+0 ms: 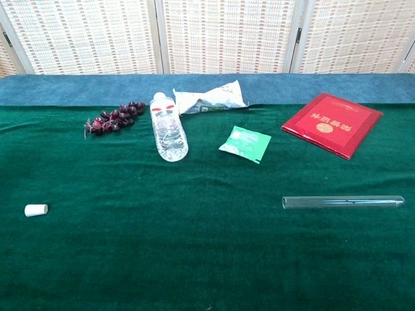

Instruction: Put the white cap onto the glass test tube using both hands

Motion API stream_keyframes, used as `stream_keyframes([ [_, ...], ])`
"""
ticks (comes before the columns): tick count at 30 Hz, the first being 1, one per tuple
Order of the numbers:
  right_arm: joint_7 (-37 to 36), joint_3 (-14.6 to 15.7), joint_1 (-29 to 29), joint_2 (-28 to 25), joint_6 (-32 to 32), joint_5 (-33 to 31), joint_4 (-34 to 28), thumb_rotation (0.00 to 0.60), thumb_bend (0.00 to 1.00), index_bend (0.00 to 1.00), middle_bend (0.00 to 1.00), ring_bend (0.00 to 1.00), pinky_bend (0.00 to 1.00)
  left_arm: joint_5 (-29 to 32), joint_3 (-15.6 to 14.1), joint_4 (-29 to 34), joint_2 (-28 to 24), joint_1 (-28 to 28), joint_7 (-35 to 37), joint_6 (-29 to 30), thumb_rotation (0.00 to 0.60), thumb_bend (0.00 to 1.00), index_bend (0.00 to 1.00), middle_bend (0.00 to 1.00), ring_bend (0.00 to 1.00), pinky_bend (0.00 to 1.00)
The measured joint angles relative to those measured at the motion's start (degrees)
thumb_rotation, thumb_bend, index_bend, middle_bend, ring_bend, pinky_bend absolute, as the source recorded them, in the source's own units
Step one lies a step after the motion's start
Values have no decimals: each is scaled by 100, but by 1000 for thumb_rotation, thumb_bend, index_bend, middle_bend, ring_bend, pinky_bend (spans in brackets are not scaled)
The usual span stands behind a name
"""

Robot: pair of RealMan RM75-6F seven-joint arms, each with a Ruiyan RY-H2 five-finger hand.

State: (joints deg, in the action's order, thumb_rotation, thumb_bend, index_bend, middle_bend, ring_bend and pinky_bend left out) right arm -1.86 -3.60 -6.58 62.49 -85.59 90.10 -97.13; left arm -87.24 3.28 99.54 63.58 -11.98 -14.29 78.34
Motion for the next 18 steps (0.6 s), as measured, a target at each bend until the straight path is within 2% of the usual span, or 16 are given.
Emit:
stream_keyframes([
  [10,-114,-5,-5,-1,-7,12,88,593,311,0,0,20,0,-190,-184,-833,608,-313,174,-508,600,123,0,52,0,0],
  [18,-109,6,-46,62,52,30,99,592,311,0,0,17,0,-42,-171,-1425,1194,-470,246,-727,600,125,0,49,0,0],
])
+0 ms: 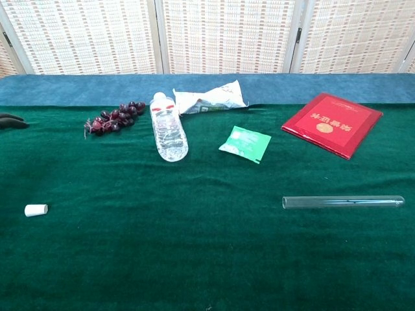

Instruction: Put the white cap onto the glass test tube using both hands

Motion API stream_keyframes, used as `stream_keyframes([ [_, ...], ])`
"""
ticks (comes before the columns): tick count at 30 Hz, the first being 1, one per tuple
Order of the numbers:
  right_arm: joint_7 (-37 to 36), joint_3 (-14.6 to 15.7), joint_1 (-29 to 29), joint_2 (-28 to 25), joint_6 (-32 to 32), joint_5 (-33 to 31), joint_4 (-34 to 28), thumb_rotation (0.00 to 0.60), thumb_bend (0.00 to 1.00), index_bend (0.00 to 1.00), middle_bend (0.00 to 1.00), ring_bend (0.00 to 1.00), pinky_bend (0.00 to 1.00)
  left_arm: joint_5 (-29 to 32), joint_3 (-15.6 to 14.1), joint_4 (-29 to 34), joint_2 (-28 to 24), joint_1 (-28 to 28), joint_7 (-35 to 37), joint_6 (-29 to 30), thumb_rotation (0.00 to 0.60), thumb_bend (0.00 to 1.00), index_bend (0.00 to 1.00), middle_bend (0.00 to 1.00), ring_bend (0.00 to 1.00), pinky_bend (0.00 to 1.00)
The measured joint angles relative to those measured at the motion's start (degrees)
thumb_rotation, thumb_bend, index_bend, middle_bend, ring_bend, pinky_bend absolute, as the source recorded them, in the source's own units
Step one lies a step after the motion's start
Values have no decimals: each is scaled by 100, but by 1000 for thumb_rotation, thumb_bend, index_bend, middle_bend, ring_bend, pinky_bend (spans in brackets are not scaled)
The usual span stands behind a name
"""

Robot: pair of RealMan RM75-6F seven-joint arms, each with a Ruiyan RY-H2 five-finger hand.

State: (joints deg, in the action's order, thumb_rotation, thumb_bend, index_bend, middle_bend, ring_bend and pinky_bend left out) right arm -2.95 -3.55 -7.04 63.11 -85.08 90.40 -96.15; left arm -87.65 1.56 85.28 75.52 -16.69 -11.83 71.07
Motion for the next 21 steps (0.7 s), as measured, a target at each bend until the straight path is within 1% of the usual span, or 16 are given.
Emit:
stream_keyframes([
  [8,34,3,-31,59,70,-44,11,594,311,0,0,15,0,188,98,-530,456,-147,180,-120,600,125,0,49,0,0],
  [16,45,12,-17,65,70,-78,16,594,311,0,0,16,0,346,129,-826,681,-266,-70,-263,600,124,0,49,0,0],
  [21,35,12,-21,88,94,-109,46,593,311,0,0,14,0,439,143,-1001,800,-357,-47,-407,600,124,0,49,0,0],
])
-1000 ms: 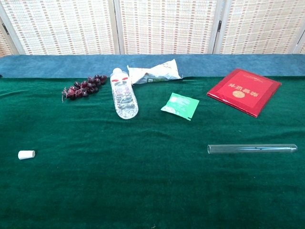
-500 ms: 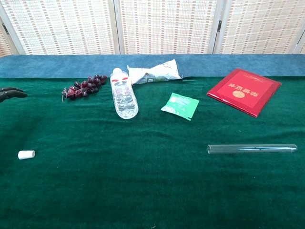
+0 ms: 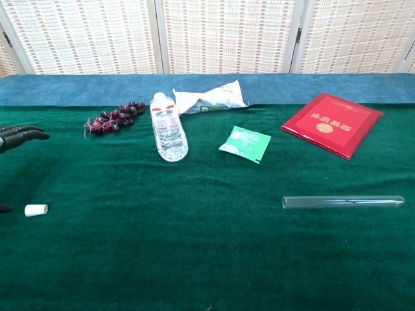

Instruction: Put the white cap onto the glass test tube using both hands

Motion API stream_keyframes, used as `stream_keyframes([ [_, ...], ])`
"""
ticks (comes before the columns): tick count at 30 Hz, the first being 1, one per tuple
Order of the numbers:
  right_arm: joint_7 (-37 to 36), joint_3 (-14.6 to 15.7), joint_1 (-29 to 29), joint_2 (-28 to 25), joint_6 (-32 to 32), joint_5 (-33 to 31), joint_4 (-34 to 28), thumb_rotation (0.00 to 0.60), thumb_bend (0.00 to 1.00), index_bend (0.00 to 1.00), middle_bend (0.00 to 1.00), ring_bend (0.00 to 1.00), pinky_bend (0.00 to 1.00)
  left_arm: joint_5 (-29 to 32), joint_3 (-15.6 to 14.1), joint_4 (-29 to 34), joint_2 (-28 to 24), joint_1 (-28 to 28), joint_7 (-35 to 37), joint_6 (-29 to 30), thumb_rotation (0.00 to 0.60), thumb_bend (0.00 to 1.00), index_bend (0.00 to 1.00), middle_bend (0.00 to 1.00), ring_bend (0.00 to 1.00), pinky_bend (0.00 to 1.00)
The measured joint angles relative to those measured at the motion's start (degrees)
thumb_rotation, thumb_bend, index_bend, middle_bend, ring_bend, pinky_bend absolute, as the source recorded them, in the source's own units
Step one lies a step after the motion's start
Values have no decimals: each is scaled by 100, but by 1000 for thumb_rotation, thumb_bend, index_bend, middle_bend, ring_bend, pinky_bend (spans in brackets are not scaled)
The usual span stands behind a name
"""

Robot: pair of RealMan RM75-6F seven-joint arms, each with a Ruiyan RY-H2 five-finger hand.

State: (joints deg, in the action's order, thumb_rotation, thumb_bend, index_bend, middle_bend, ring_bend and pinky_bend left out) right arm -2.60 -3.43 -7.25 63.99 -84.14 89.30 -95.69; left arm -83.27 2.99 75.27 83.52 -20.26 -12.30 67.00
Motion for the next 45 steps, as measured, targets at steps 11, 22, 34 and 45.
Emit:
stream_keyframes([
  [11,-31,-8,-7,8,21,-38,35,594,311,0,0,16,0,191,84,-132,232,-254,-39,-274,600,125,0,49,0,0],
  [22,-78,2,30,14,-10,-68,92,594,311,0,0,12,0,315,96,177,165,-323,-255,-301,600,124,0,49,0,0],
  [34,-175,9,74,32,-40,-100,185,591,311,0,0,13,0,388,143,688,54,-467,-665,-290,600,125,0,49,0,0],
  [45,-210,-2,106,38,-74,-126,226,593,311,0,0,14,0,458,172,1010,-78,-537,-932,-197,600,124,0,49,0,0],
])
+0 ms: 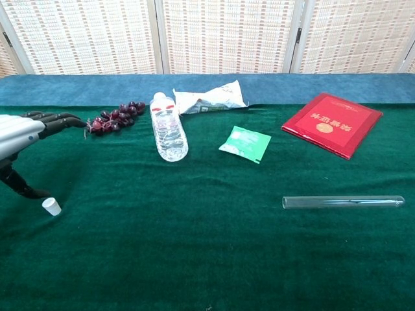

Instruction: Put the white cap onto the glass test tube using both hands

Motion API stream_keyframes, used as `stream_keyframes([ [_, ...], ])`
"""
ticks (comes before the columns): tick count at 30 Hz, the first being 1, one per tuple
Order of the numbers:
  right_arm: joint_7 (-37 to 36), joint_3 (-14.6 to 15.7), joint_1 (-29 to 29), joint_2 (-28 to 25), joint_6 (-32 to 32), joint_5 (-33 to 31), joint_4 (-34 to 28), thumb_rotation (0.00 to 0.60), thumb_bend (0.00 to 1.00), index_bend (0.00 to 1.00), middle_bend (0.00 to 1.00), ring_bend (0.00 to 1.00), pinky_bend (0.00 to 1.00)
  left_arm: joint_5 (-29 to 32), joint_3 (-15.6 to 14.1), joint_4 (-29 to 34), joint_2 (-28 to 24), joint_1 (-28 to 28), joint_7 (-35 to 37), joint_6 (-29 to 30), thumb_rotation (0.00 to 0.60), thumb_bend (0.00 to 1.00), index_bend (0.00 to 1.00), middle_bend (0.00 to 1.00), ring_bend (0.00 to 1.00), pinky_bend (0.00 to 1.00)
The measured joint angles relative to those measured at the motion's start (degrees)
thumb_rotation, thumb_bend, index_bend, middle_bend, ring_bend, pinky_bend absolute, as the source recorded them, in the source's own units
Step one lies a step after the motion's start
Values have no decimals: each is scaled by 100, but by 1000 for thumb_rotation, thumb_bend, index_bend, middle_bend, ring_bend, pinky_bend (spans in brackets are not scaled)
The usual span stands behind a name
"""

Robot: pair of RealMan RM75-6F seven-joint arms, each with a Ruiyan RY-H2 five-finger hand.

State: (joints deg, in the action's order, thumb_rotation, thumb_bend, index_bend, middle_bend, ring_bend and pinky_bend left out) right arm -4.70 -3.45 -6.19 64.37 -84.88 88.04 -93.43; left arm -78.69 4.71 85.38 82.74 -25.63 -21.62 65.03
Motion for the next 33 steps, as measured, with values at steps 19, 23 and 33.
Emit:
stream_keyframes([
  [19,79,8,-105,-35,128,108,-59,593,311,0,0,15,0,-443,-312,922,-903,21,757,-98,600,189,383,241,168,0],
  [23,68,12,-116,-35,145,110,-55,592,311,0,0,14,0,-338,-371,794,-759,-8,830,-253,600,242,435,240,167,0],
  [33,53,33,-131,1,207,72,-19,594,311,0,0,15,0,-90,-346,254,-304,-50,1085,-423,600,322,480,241,167,0],
])
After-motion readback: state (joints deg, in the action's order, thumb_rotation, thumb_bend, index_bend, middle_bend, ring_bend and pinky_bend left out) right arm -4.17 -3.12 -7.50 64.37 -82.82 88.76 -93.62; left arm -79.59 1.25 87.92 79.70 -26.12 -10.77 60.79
